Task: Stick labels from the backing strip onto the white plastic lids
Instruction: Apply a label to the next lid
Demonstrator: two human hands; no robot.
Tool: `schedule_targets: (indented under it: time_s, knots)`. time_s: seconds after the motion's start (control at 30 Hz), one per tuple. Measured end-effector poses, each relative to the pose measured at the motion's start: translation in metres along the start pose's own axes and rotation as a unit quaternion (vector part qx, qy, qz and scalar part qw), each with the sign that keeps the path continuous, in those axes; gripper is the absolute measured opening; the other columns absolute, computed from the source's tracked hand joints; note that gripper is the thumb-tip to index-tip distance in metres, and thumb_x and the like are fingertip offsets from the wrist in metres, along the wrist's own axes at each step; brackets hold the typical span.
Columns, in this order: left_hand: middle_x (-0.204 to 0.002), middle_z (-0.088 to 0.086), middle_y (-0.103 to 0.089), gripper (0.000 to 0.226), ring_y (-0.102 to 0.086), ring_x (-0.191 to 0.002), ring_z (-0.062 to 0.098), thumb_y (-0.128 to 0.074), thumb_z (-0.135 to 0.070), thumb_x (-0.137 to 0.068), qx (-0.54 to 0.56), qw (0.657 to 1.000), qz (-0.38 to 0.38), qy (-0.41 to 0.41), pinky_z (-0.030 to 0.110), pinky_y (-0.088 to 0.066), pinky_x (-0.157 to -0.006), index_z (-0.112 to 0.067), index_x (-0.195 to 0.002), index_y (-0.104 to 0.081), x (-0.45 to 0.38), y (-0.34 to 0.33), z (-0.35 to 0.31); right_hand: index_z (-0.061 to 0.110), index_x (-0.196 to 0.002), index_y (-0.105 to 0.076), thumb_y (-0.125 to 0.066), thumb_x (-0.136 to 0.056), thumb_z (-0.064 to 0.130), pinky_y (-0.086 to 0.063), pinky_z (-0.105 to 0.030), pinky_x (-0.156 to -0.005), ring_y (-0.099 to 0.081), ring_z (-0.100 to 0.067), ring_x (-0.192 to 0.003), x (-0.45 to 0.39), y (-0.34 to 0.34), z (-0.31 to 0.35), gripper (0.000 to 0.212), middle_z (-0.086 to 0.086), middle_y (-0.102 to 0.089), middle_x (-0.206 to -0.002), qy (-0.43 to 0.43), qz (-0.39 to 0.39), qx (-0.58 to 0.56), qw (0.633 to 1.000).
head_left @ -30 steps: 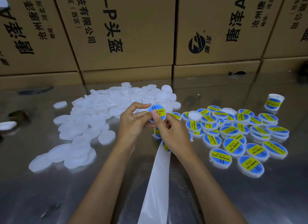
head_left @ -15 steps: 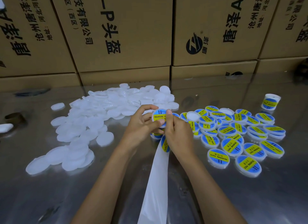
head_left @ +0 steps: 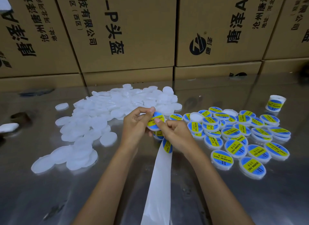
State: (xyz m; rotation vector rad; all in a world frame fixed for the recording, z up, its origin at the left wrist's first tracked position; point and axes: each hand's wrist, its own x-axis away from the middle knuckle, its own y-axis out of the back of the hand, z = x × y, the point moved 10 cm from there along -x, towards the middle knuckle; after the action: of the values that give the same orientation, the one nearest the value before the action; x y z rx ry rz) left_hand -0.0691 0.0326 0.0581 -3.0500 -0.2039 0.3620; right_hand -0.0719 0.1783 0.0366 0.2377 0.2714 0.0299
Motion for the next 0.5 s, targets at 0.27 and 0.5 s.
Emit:
schedule_targets:
  time_s: [0.27,0.5]
  knots:
    - [-0.101,0.001,-0.076,0.038,-0.057,-0.063,0.016,-0.065,-0.006,-0.095,0.024,0.990,0.135,0.034,0.021,-0.048,-0.053,-0.021,-0.130,-0.065,0.004,-0.027,0.010,0.019,-0.057,-0.048,-0.049,-0.101,0.043,-0.037,-0.009,-0.049,-0.045,0.001,-0.047,-0.002,0.015,-0.008,0.050,0.010,-0.047,-0.050,-0.044,-0.035,0.025,0.998]
    - [-0.115,-0.001,-0.075,0.052,-0.071,-0.096,0.016,-0.065,0.002,-0.086,0.013,0.992,0.114,0.042,0.030,-0.055,-0.074,-0.029,-0.128,-0.063,0.003,-0.023,0.013,0.017,-0.064,-0.050,-0.044,-0.102,0.046,-0.032,-0.024,-0.053,-0.039,-0.009,-0.051,0.003,0.054,-0.032,0.049,0.012,-0.045,-0.047,-0.133,-0.204,-0.117,0.963]
